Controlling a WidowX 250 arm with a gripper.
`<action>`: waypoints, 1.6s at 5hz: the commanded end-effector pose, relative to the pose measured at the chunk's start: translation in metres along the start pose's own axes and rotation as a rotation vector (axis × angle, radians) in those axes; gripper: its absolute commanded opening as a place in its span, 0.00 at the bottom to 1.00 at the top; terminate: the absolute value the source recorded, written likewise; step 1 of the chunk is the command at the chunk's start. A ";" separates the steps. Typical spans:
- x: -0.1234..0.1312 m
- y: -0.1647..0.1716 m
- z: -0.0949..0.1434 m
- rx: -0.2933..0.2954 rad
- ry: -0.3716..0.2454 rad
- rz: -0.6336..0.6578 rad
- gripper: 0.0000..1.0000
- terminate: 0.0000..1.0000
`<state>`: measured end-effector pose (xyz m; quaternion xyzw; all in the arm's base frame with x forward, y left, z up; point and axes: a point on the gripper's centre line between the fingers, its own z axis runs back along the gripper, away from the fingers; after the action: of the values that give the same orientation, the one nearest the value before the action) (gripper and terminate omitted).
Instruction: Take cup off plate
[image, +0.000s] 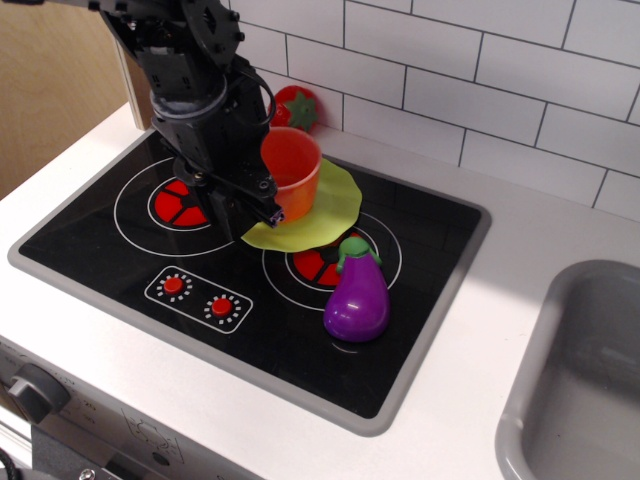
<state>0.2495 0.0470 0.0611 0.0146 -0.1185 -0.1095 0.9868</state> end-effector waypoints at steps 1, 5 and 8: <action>0.007 0.010 0.026 0.010 -0.119 0.008 0.00 0.00; -0.054 -0.016 0.042 -0.120 -0.011 -0.184 0.00 0.00; -0.063 -0.022 0.024 -0.088 -0.006 -0.192 0.00 0.00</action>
<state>0.1788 0.0335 0.0644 -0.0226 -0.1083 -0.2064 0.9722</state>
